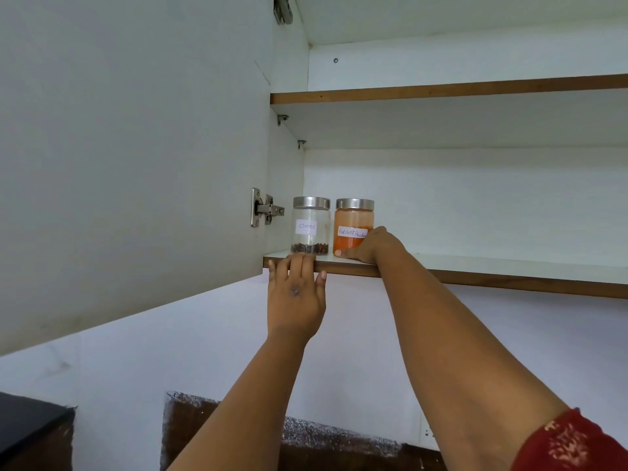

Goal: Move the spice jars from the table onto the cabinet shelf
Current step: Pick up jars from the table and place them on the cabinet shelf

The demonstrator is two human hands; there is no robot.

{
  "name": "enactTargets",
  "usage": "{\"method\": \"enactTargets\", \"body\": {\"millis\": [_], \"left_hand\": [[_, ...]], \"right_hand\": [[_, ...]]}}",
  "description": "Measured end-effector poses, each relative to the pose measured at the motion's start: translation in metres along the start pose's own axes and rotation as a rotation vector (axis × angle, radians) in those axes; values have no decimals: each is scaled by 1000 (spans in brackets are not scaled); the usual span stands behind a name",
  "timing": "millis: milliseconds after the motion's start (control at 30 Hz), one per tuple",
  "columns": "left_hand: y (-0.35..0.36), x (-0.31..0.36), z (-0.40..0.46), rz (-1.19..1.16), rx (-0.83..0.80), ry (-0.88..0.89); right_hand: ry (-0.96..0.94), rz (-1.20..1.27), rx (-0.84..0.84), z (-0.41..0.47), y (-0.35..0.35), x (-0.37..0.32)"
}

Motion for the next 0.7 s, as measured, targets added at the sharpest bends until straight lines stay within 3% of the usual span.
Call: {"method": "enactTargets", "body": {"millis": [700], "left_hand": [[4, -1, -1, 53, -98, 16]], "right_hand": [[-41, -34, -139, 0, 14, -5]]}}
Point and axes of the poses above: each hand's wrist, its own z-axis towards the middle knuckle, its own y-axis out of the palm, x = y × z, the point moved 9 cm from there along z, towards the middle knuckle, and after that the axes turned 12 degrees about -y, right-handed, at the moved point
